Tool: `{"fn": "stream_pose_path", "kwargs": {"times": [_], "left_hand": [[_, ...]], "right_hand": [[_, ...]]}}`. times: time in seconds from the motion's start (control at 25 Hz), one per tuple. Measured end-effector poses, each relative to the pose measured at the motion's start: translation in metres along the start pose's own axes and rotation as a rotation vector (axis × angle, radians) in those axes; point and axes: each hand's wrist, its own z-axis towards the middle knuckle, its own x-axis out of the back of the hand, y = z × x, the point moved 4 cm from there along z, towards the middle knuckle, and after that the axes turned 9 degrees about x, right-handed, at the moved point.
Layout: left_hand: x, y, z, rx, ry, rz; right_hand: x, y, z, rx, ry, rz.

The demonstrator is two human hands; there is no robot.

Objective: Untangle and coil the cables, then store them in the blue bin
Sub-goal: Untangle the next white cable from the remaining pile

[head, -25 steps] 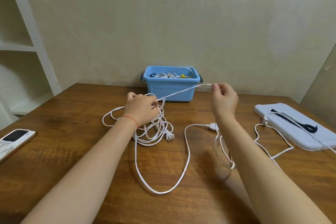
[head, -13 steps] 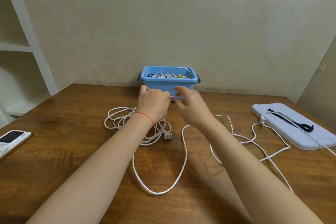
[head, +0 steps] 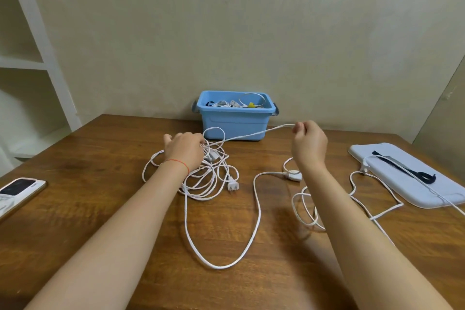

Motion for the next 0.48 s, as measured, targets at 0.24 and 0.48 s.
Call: {"fn": "stream_pose_path", "kwargs": {"times": [0.24,0.48], "left_hand": [[-0.007,0.004,-0.007,-0.051,-0.170,0.067],[0.009,0.034,-0.015,-0.232,-0.118,-0.185]], "right_hand": [[-0.013,-0.024,-0.010,0.226,-0.475,-0.660],[-0.073,-0.087,-0.064,0.560,-0.690,-0.237]]}}
